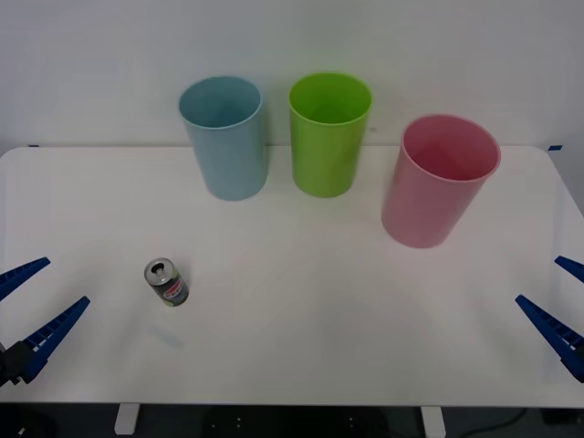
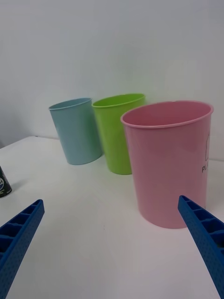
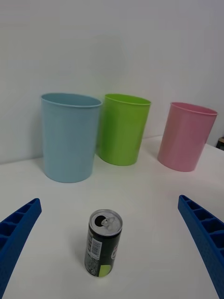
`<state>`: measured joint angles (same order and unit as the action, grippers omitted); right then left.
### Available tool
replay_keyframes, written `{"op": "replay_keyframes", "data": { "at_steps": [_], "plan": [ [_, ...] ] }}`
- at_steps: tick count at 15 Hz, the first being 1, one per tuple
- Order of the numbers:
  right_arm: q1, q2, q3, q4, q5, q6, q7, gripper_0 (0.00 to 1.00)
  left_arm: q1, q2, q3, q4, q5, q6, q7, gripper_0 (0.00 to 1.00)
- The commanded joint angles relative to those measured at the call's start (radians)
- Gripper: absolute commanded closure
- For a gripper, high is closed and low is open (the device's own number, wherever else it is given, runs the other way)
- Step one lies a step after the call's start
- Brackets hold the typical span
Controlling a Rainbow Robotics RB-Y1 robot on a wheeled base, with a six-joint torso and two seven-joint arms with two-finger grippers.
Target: Grasp the object on the table and drop it into the matching bin: aluminum can to the light blue bin, PET bottle to the pink bin.
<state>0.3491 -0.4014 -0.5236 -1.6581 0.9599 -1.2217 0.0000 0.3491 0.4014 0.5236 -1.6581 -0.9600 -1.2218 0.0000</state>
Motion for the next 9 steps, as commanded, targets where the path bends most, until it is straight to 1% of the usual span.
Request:
{"op": "replay_keyframes", "data": {
  "at_steps": [1, 2, 6, 9],
  "plan": [
    [0.0, 0.0, 0.0, 0.0, 0.0, 0.0, 0.0, 0.0, 0.0, 0.0, 0.0, 0.0, 0.0, 0.0, 0.0, 0.0],
    [0.0, 0.0, 0.0, 0.0, 0.0, 0.0, 0.0, 0.0, 0.018, -0.015, 0.004, 0.026, -0.003, 0.007, -0.002, 0.0],
    [0.0, 0.0, 0.0, 0.0, 0.0, 0.0, 0.0, 0.0, 0.021, -0.007, 0.009, 0.031, 0.009, 0.013, -0.009, 0.0],
    [0.0, 0.0, 0.0, 0.0, 0.0, 0.0, 0.0, 0.0, 0.036, -0.007, 0.004, 0.031, -0.005, 0.028, -0.021, 0.0]
  ]
}}
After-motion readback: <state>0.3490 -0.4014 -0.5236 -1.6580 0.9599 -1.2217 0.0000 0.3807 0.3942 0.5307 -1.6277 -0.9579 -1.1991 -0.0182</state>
